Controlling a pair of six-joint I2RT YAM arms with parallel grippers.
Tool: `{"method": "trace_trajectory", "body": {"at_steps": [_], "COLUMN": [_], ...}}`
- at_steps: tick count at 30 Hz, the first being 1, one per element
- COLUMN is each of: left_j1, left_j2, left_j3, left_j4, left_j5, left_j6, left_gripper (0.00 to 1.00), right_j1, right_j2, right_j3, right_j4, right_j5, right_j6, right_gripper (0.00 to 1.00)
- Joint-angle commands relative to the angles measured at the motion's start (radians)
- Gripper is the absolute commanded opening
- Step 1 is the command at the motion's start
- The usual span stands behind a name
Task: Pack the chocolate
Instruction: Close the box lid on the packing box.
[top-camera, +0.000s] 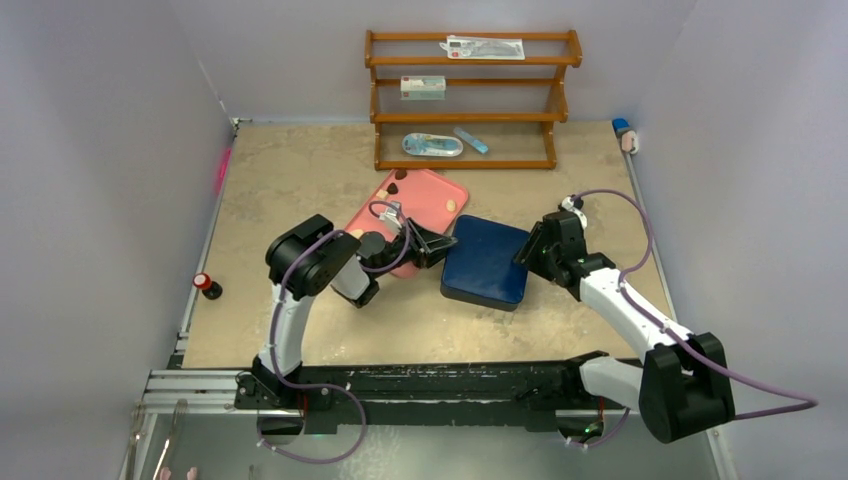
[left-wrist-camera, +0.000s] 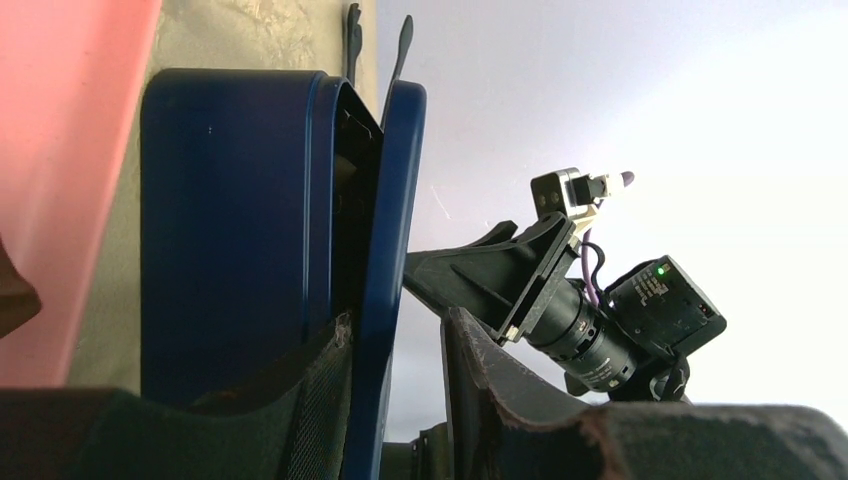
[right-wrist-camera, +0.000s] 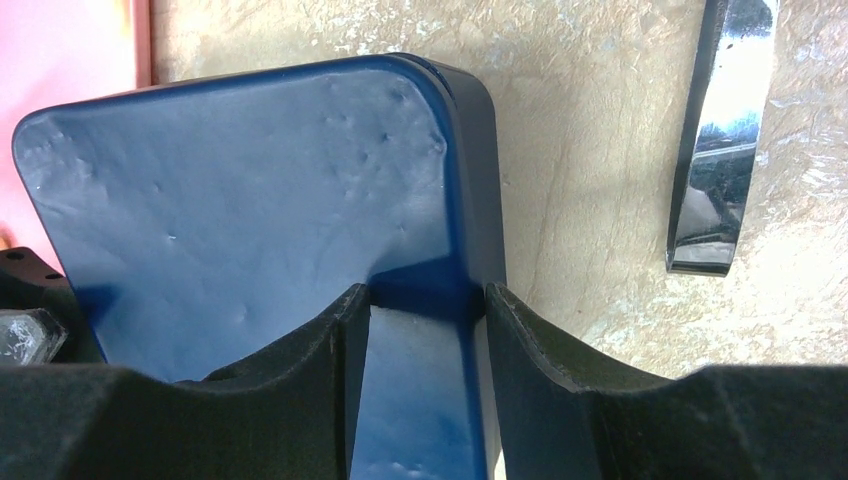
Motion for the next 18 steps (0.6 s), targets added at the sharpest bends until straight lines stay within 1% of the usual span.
{"method": "trace_trajectory", "body": {"at_steps": [1,18], "left_j1": [0.018,0.057], "left_j2": [-0.043,-0.043], "left_j3": [-0.018,-0.046], "left_j4": [0.033,0.033], "left_j5": [0.019,0.029], "left_j6": [0.032,0.062], "left_gripper": [0.35,0.36], "right_j1": [0.006,0.006], "right_j2": [0.011,0.017], "right_j3": [0.038,0.040], "right_j4": [0.023,0.021], "right_j5": [0.000,0.004], "right_j6": [-0.017,-0.016], "right_gripper": [0.49,0.49]}}
